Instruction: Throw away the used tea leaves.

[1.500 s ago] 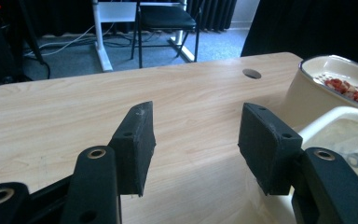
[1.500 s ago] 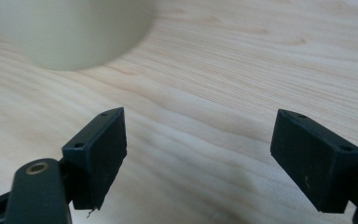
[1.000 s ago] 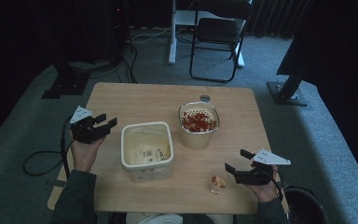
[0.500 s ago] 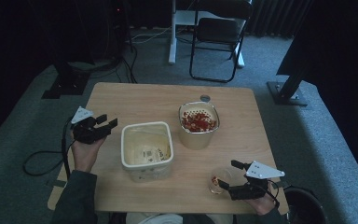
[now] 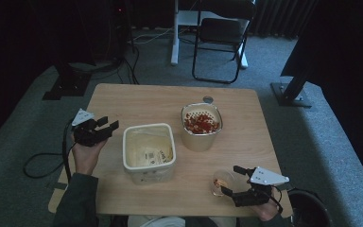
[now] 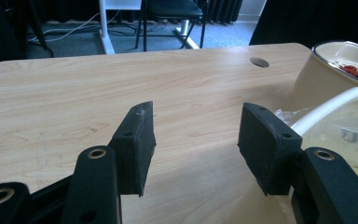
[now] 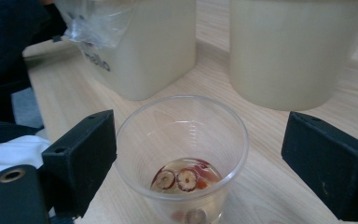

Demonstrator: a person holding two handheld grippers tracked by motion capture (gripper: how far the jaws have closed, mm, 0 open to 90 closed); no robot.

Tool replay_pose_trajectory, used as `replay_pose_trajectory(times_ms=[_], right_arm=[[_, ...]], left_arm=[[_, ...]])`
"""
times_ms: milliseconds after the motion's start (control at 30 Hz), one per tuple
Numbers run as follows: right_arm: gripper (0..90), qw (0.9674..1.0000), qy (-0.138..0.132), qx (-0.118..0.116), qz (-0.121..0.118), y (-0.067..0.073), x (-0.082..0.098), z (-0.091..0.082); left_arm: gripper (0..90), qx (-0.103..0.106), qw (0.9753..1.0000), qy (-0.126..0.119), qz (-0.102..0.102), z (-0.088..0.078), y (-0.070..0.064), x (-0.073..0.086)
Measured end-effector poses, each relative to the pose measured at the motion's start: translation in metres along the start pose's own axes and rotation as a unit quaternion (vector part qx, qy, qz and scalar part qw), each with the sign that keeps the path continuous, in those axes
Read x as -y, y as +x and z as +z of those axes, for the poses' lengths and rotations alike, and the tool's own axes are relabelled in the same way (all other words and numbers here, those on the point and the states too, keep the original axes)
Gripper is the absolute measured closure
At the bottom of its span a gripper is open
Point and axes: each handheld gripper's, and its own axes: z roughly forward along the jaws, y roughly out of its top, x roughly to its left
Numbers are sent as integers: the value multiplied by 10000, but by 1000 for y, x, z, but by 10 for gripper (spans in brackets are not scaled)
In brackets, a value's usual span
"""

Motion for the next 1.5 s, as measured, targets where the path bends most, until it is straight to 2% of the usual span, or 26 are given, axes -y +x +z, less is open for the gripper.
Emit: replay_pose_trajectory(times_ms=[200, 367, 467, 767, 900, 1000, 1133, 1300, 1500], right_arm=[[99, 9998, 150, -29, -110, 5, 4, 5], [100, 9994, 324, -35, -102, 4, 11, 14], [101, 9995, 313, -37, -38, 2, 13, 18], [111, 9994, 204, 285, -64, -3, 13, 26], [124, 9990, 144, 413, -58, -9, 11, 29], [126, 9985, 114, 529, 45, -17, 9, 33], [135, 9986, 114, 502, 110, -25, 7, 38], [169, 9994, 176, 292, 5, -22, 9, 44], [256, 9993, 83, 353, 48, -26, 10, 45]], left_arm=[[465, -8, 10000, 3, -3, 1, 0, 0], [464, -4, 10000, 19, 10, 1, 0, 1], [464, -9, 10000, 15, 1, 1, 0, 2], [464, -18, 10000, 49, -16, 2, 1, 5], [464, -19, 10000, 57, -15, 3, 1, 5], [464, -22, 10000, 67, -21, 3, 1, 5], [464, -28, 10000, 78, -19, 3, 1, 6], [464, -31, 9999, 74, -66, 3, 2, 7], [465, -31, 9999, 85, -77, 4, 2, 8]])
